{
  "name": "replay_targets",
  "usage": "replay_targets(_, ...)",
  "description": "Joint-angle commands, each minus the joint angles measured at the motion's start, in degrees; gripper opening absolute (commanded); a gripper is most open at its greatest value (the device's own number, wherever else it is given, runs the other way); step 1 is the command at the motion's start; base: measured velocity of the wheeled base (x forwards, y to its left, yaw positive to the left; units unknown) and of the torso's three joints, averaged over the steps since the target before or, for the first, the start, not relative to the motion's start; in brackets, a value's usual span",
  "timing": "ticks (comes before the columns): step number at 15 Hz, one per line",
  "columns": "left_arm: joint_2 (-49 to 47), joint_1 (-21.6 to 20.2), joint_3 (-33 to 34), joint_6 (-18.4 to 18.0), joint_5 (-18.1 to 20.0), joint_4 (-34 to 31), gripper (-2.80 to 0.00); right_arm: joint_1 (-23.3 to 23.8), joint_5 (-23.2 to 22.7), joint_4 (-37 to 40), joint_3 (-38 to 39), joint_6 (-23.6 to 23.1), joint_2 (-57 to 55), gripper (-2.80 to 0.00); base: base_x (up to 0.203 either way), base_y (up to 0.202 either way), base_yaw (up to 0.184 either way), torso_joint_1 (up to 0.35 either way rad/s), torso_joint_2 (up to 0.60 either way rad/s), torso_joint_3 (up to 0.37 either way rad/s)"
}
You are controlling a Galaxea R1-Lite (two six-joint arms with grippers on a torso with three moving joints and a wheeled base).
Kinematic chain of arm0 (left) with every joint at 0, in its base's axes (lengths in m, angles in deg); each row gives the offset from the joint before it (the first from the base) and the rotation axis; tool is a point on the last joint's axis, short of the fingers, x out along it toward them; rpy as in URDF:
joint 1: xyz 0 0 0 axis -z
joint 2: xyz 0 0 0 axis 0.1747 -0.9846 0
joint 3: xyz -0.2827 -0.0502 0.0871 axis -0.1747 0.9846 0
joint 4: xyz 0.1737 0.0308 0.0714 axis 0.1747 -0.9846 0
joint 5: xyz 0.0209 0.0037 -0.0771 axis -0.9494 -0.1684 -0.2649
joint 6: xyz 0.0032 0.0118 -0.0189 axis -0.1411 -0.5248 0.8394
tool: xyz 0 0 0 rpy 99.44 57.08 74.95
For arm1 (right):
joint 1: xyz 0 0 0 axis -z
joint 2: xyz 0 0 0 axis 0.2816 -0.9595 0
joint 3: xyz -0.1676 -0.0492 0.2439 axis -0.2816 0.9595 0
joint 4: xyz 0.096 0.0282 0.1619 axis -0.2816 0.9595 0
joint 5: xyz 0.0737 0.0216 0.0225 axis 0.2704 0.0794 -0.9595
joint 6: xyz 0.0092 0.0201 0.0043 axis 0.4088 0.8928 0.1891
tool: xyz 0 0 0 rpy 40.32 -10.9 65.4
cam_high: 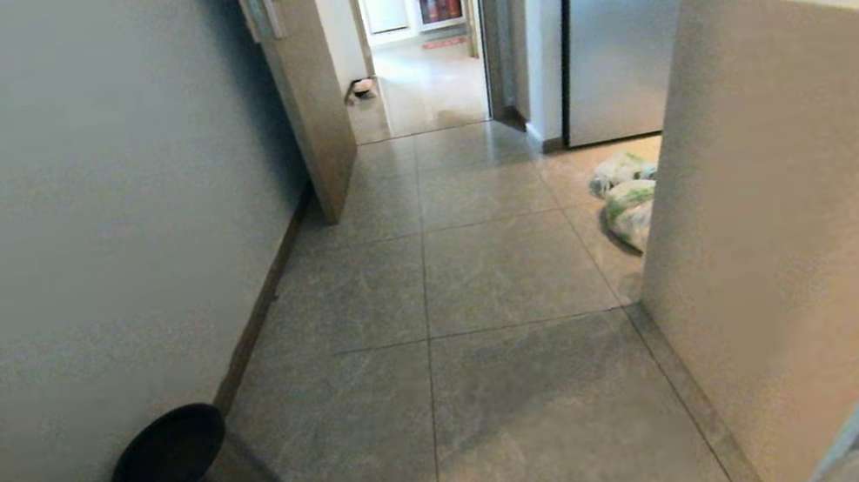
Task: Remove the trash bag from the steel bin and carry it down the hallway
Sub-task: Put the trash bag at the door
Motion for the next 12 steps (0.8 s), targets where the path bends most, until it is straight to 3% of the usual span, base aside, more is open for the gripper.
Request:
replay_targets(1,0.0,0.0,0.0,0.02,-0.04,0.01,-2.8,-0.03,0.04,0.05,0.18,-0.02,0.01,-2.8,-0.005,0.011,-0.134,0.001,0.0,0.002)
replay_targets(12,0.0,0.0,0.0,0.02,-0.04,0.01,-2.8,-0.03,0.04,-0.04,0.12,0.03,-0.01,-2.8,0.0,0.0,-0.009,0.0,0.0,0.0)
